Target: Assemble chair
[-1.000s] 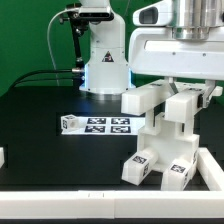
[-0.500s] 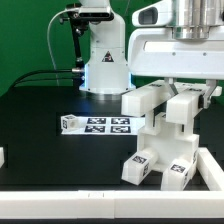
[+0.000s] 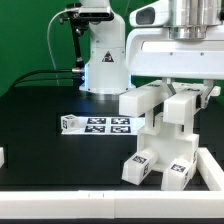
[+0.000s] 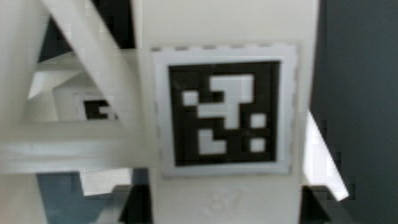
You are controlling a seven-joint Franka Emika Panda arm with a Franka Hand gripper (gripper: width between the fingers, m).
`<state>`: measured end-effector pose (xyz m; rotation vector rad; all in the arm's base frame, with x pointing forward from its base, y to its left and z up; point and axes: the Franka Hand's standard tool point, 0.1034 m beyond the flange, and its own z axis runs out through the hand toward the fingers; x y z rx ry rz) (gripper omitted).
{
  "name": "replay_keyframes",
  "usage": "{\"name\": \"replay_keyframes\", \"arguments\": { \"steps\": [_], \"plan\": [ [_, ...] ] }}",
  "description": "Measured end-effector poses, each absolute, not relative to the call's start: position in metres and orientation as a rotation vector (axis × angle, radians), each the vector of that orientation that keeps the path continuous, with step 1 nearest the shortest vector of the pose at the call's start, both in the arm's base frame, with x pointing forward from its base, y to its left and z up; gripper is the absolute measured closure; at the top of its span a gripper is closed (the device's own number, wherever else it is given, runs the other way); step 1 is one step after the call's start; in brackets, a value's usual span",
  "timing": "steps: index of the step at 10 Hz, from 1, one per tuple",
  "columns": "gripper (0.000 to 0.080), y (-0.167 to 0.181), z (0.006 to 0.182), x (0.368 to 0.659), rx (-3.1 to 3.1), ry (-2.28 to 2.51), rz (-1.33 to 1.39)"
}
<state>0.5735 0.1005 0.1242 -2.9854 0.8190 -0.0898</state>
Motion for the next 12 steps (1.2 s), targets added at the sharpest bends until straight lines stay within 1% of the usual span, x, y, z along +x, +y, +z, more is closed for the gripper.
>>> {"name": "replay_keyframes", "arguments": {
  "steps": [2,5,9,12],
  "plan": [
    [0.0515,0.102,0.123,0.569,-2.986,0.815,-0.090],
    [0.0515,0.117,0.122,0.568,-2.988,0.794,-0.106],
    [0.0515,0.116,0.124,0.570,-2.987,0.781,-0.124],
    [0.0515,0.110,0.126,0.563,-2.990,0.767,-0.115]
  ]
}}
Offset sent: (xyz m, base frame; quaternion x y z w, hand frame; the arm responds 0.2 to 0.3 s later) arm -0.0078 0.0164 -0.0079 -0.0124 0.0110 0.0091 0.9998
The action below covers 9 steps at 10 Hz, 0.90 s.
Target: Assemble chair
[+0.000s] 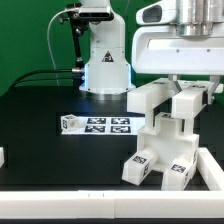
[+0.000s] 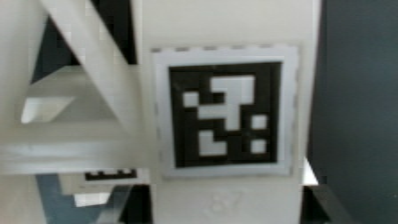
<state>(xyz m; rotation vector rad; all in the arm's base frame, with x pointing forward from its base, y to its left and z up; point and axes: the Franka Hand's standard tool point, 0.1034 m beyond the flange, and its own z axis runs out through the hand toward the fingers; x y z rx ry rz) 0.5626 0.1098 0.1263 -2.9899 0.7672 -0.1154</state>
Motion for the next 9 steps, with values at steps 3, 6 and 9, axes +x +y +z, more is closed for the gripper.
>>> {"name": "replay_keyframes", "arguments": {
  "steps": [3,6,9],
  "plan": [
    [0.0515,0.108,0.122,0.564,-2.993,0.759,-0.137],
    [0.0515,0.107,0.107,0.562,-3.011,0.757,-0.118],
    [0.0515,0.105,0.099,0.566,-3.012,0.757,-0.149]
  ]
}}
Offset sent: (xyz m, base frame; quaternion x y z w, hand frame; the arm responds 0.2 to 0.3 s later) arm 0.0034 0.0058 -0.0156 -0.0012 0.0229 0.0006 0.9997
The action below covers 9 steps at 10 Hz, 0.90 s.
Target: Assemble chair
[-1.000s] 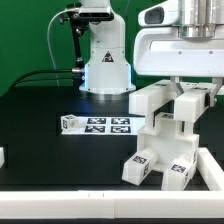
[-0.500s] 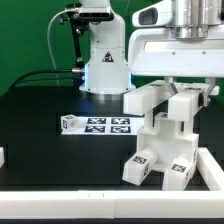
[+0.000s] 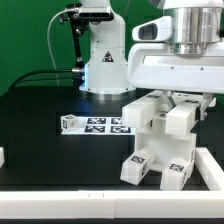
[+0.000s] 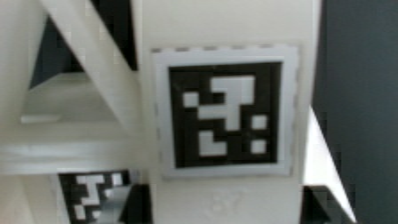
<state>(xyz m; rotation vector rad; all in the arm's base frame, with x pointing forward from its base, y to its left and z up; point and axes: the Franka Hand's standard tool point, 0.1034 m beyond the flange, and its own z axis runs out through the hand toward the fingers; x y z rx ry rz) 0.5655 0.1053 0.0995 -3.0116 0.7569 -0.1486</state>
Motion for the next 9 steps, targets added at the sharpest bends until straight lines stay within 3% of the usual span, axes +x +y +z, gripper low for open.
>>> {"name": "replay_keyframes", "arguments": {
  "steps": [7,9],
  "plan": [
    [0.0515,0.085,0.102,0.591,-2.989,0.722,-0.295],
    [0.0273,0.087,0.102,0.592,-2.989,0.716,-0.298]
  ]
}}
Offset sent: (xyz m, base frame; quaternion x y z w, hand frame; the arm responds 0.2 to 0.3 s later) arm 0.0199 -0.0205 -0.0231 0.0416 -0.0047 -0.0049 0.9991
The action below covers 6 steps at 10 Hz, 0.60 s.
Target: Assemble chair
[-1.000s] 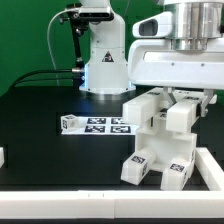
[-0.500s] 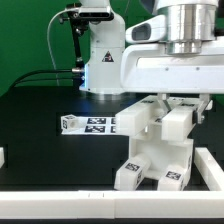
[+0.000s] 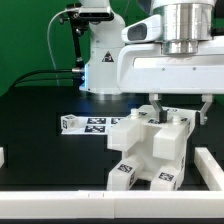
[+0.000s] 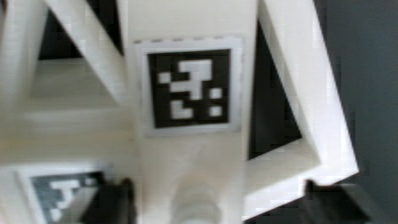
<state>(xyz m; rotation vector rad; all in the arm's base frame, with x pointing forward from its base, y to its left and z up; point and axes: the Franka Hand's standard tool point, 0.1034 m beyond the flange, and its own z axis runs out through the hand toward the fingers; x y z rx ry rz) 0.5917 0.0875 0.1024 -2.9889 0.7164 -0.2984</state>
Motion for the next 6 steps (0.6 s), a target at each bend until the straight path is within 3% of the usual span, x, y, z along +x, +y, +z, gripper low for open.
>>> {"name": "replay_keyframes", "arguments": {
  "steps": [1,2,4,6],
  "plan": [
    [0.0273,0.088,0.103,0.592,-2.989,0.715,-0.301],
    [0.0176,0.088,0.103,0.592,-2.988,0.714,-0.301],
    [0.0151,0.089,0.110,0.590,-2.988,0.716,-0.272],
    [0.0151,0.086,0.146,0.583,-2.973,0.737,-0.184]
  ]
}}
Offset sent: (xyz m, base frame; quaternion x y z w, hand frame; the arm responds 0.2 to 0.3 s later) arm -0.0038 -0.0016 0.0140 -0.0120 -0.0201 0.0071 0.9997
